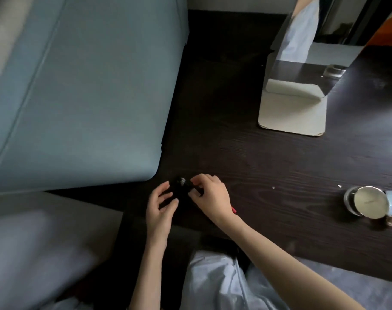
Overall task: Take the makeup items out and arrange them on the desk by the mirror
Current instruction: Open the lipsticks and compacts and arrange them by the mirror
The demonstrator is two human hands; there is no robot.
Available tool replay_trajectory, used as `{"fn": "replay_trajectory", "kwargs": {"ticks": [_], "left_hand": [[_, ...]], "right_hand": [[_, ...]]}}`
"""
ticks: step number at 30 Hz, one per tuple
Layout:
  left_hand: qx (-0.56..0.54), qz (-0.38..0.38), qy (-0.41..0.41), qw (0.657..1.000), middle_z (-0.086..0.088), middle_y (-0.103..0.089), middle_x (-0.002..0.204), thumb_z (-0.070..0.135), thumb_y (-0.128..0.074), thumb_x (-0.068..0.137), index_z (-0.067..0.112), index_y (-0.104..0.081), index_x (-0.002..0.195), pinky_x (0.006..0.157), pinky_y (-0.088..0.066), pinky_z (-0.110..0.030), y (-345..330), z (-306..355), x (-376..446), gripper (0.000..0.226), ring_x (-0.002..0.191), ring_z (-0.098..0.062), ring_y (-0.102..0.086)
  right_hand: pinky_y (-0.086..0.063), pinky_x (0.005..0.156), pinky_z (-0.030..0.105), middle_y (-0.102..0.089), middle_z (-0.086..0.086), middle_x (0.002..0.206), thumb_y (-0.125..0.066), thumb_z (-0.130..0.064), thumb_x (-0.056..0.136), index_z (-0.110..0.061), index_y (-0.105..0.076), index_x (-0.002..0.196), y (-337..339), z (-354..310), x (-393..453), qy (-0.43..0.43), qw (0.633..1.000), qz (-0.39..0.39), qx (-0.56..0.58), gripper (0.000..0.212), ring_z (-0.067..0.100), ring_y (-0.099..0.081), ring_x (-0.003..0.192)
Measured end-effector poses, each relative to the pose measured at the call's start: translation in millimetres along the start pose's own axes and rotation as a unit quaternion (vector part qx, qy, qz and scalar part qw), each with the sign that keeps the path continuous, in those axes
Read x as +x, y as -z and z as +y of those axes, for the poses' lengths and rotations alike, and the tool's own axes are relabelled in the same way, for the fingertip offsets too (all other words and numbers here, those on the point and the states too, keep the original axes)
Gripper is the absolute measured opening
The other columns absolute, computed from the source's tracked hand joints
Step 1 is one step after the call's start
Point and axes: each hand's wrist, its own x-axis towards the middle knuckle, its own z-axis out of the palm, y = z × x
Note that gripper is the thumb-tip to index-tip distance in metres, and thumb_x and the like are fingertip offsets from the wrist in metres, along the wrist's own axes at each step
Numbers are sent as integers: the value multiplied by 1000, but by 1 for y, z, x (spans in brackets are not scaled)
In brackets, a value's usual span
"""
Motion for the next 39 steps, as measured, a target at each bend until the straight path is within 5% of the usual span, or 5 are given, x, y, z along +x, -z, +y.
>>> {"fn": "replay_trajectory", "kwargs": {"ticks": [11,16,23,32,39], "left_hand": [[-22,-14,48,998,-3,-58,124,-9,-57,83,13,-56,121,71,-48,-9,3,-15,-22,44,111,-15,-57],[-19,-43,13,999,4,-59,121,-8,-57,84,23,-57,115,73,-47,-9,-2,0,-22,44,108,-9,-59],[-5,-151,-71,986,8,-58,120,-4,-61,83,23,-56,119,80,-50,-16,-53,49,-11,45,105,-5,-59],[115,-297,-280,906,15,-56,117,7,-74,75,28,-63,109,91,-46,-17,-146,81,-20,42,114,-6,-51],[95,-330,-297,891,5,-66,95,-2,-75,71,19,-68,93,80,-48,-12,-173,93,-31,31,93,-3,-62]], "right_hand": [[-34,87,39,-63,0,114,-61,-28,84,-21,-57,116,-27,0,4,19,984,41,-172,33,25,-46,110],[-30,85,33,-63,-6,111,-62,-28,85,-24,-60,112,-2,0,3,-4,992,84,-90,28,18,-45,109],[-50,81,32,-60,-16,90,-74,-18,75,-24,-67,97,84,17,-20,-20,984,145,99,24,7,-57,89],[-48,67,10,-70,-10,83,-77,-7,73,-24,-69,89,171,61,-67,-98,945,185,250,25,-6,-63,71],[-51,70,18,-74,1,89,-69,-10,82,-15,-70,96,199,76,-86,-113,904,197,364,16,8,-68,83]]}}
